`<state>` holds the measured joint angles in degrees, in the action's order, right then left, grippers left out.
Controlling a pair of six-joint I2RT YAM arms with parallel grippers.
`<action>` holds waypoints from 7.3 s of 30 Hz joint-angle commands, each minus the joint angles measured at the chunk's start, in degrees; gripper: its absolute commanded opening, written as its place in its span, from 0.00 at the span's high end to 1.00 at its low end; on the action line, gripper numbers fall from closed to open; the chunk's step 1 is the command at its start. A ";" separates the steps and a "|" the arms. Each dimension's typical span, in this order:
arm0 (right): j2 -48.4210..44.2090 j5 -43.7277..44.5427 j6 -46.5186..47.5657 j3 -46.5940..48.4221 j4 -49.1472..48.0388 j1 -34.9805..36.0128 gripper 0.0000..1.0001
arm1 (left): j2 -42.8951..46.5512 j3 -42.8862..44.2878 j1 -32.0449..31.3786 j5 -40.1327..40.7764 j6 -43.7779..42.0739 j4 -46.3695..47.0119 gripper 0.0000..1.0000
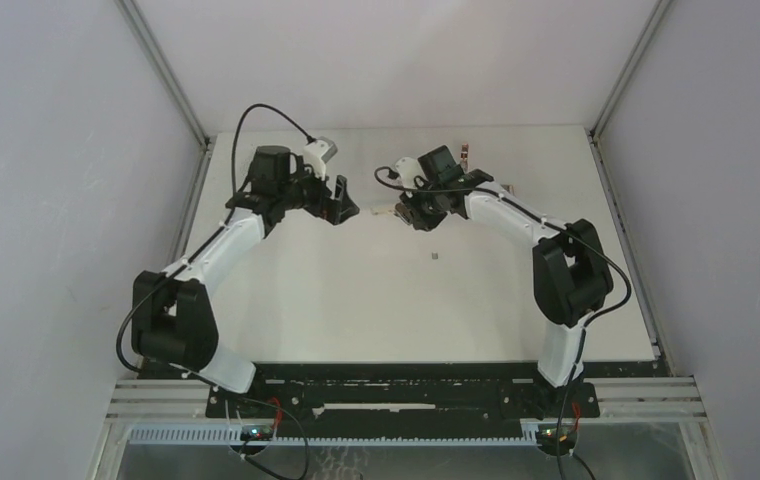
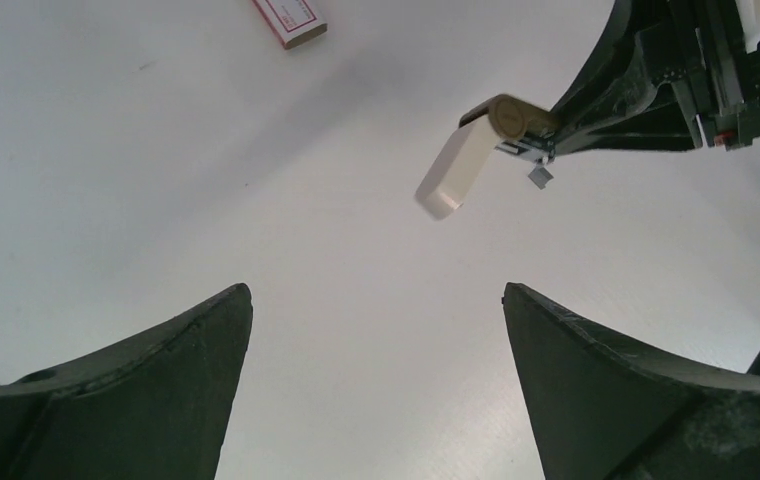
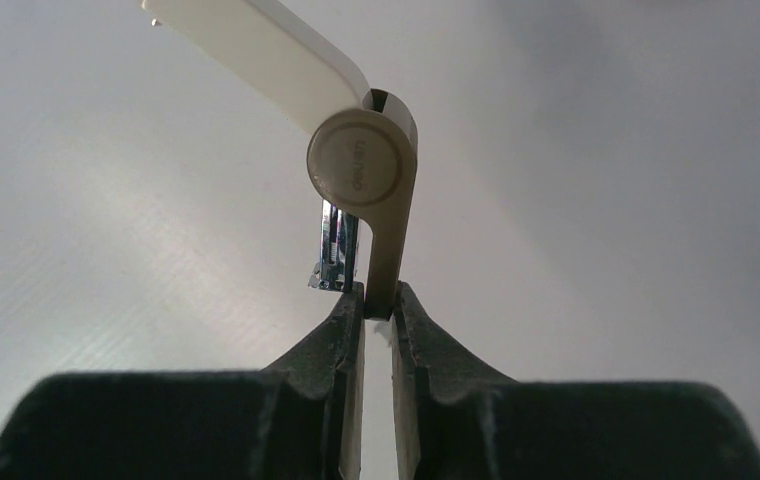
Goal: Unload the staples from the stapler
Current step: Unload the staple, then place the stapler at the center of the board.
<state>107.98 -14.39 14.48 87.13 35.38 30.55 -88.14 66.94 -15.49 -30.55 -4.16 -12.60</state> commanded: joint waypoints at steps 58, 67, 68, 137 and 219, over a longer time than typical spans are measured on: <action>5.75 -26.69 -20.01 3.74 -2.08 -13.02 1.00 | 6.63 -10.56 9.51 -13.76 -2.91 1.99 0.00; 8.93 -34.02 -32.55 3.70 -8.49 -18.17 1.00 | 7.18 -9.81 9.55 -11.06 -5.73 -0.15 0.00; 9.54 -34.74 -34.16 3.86 -9.48 -18.84 1.00 | 7.27 -9.81 9.51 -10.86 -5.91 -0.34 0.00; 31.77 -44.04 -64.92 9.29 -28.66 -26.24 0.80 | 5.84 -8.50 9.55 -11.73 -6.65 -1.83 0.00; 22.97 10.67 -15.03 21.92 0.21 -9.19 0.51 | 12.19 -10.11 9.56 -5.48 -9.72 -0.94 0.00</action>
<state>130.04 -4.10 -1.58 105.84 35.81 21.30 -77.87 56.95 -6.24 -36.10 -12.71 -15.53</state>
